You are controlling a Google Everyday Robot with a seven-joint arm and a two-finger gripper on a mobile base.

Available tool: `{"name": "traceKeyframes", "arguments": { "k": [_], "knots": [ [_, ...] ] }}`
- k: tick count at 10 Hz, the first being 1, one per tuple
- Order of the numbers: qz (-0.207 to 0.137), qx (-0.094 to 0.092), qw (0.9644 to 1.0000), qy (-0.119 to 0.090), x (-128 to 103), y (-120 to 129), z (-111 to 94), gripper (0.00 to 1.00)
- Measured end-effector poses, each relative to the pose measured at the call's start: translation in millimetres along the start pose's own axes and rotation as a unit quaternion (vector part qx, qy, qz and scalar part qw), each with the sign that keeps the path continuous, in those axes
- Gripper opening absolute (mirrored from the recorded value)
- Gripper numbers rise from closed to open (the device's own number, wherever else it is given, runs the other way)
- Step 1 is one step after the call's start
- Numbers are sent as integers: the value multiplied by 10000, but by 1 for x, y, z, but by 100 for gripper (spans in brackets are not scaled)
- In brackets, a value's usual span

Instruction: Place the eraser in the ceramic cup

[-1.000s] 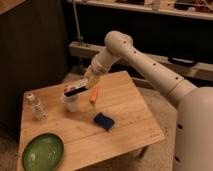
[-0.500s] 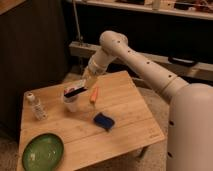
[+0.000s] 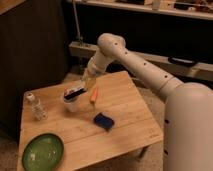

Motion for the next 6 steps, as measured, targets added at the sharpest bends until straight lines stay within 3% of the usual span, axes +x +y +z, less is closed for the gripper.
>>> {"name": "traceKeyframes", "arguments": {
  "k": [3, 6],
  "knots": [
    [-21, -49, 10000, 46, -1, 1, 8, 65],
    [-39, -94, 9999, 99, -2, 2, 13, 65]
  ]
}}
